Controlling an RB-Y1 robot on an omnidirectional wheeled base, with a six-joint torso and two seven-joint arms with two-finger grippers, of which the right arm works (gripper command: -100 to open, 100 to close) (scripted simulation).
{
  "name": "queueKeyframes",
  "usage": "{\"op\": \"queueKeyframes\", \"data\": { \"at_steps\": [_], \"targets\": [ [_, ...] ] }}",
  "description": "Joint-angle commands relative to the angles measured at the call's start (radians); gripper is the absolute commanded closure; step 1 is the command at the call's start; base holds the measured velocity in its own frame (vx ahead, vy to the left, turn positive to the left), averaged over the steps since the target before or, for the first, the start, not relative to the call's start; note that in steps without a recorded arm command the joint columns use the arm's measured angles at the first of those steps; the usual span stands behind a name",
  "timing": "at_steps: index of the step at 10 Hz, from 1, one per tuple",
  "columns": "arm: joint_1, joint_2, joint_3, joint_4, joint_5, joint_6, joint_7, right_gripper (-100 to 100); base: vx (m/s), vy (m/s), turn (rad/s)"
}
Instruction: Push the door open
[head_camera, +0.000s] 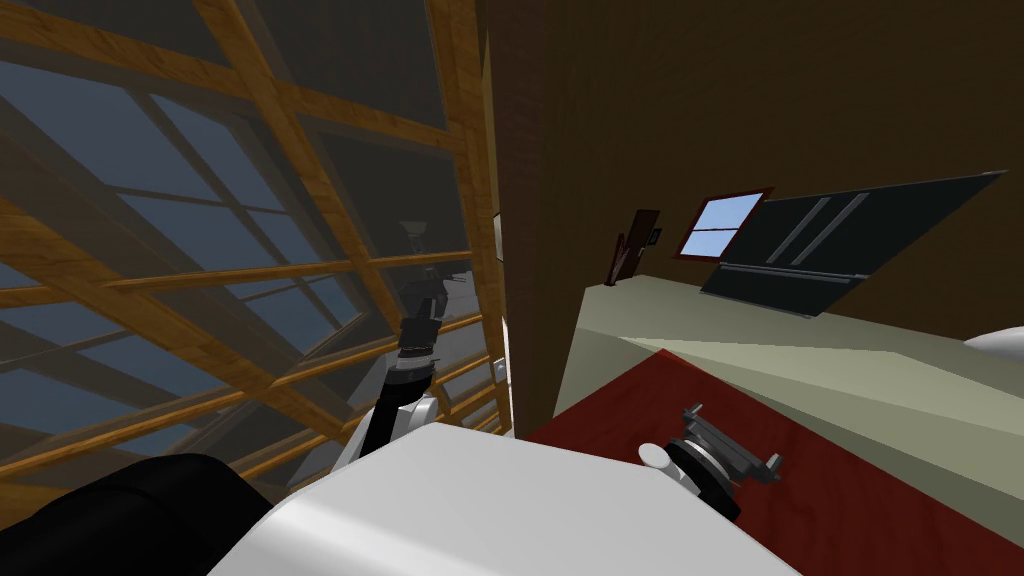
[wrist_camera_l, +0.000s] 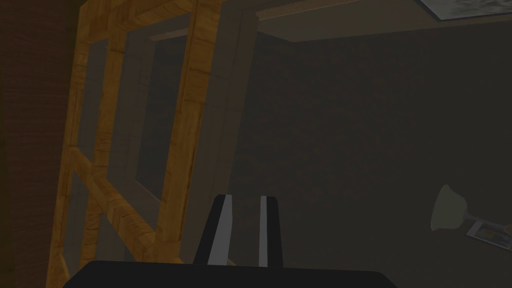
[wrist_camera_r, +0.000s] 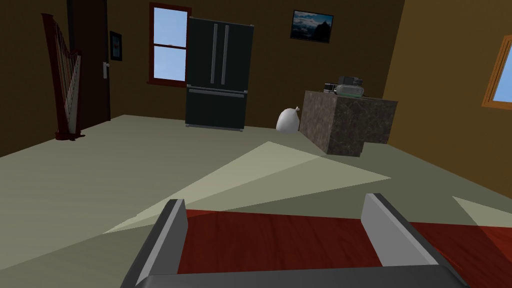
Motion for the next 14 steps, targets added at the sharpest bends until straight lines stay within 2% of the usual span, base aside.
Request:
{"op": "queueKeyframes", "data": {
  "at_steps": [1, 5, 6, 7, 14],
  "targets": [
    [0.000, 0.000, 0.000, 0.000, 0.000, 0.000, 0.000, -100, 0.000, 0.006, -0.015],
    [0.000, 0.000, 0.000, 0.000, 0.000, 0.000, 0.000, -100, 0.000, -0.003, 0.008],
    [0.017, 0.005, -0.013, 0.000, -0.028, -0.018, -0.003, -100, -0.005, 0.085, -0.145],
    [0.019, 0.006, -0.015, 0.000, -0.032, -0.021, -0.003, -100, -0.004, 0.089, -0.135],
    [0.022, 0.007, -0.017, 0.000, -0.036, -0.024, -0.004, -100, 0.000, 0.005, 0.004]
  ]
}}
